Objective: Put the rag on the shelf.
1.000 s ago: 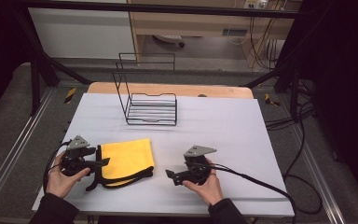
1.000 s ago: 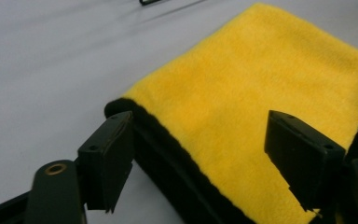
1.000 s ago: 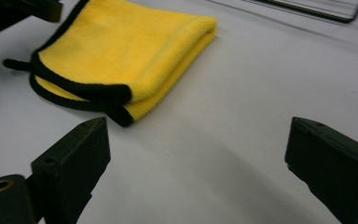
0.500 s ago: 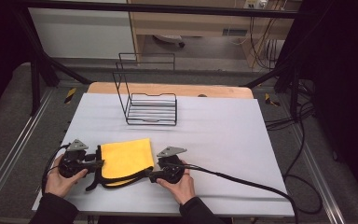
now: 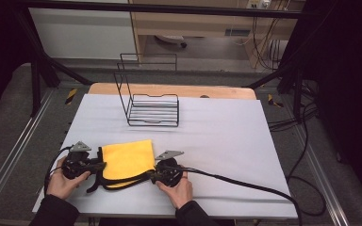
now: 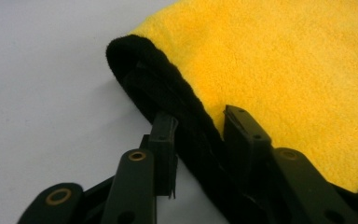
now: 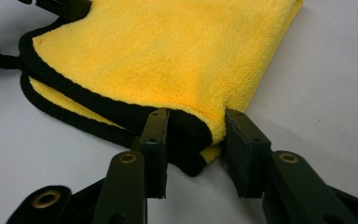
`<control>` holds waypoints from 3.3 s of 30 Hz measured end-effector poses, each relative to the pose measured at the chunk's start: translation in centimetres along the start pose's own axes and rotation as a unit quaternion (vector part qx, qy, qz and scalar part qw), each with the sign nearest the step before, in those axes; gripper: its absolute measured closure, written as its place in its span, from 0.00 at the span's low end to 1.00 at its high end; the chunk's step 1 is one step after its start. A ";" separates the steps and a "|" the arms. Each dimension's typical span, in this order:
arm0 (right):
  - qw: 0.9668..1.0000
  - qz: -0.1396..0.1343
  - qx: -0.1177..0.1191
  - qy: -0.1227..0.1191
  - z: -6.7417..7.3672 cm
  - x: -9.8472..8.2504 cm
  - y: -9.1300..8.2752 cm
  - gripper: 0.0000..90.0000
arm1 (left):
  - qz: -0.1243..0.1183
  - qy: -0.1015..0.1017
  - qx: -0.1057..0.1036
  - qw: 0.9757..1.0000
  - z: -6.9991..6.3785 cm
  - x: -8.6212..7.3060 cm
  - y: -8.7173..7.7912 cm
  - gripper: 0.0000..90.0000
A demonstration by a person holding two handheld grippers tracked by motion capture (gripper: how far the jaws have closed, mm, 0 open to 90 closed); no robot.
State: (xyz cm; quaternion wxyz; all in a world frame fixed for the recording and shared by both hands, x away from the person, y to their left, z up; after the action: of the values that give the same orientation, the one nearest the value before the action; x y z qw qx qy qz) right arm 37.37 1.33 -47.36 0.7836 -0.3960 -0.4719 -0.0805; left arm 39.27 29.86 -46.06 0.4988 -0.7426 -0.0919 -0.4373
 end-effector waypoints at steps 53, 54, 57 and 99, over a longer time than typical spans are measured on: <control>0.998 -0.001 -0.063 0.007 -5.5 -0.3 -4.4 0.65 | 0.036 0.084 -0.055 0.994 -3.4 2.9 2.8 0.77; 0.998 -0.002 -0.063 0.008 -5.3 -0.5 -4.4 0.68 | 0.040 0.084 -0.057 0.994 -3.4 2.9 2.8 0.78; 0.998 -0.003 -0.060 0.024 -4.9 -0.8 -4.3 0.75 | 0.043 0.083 -0.061 0.994 -3.6 2.8 2.8 0.84; 0.996 -0.069 0.003 -0.059 -7.9 5.5 -2.6 0.44 | -0.046 0.045 -0.013 0.998 -6.4 4.2 0.1 0.44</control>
State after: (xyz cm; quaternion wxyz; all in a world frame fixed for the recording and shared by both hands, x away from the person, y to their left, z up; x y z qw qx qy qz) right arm 44.36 -4.62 -43.43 0.7481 -0.3639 -0.5440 -0.1093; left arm 38.31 23.29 -42.23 0.4720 -0.7238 -0.0972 -0.4938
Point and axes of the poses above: each handheld gripper's, and its own axes: y roughly forward along the jaws, x roughly out of its top, z roughly to its left, the point moved 3 cm from there along y, roughly forward along the jaws, and after that the axes turned 9 degrees about -z, right-handed, at the moved point
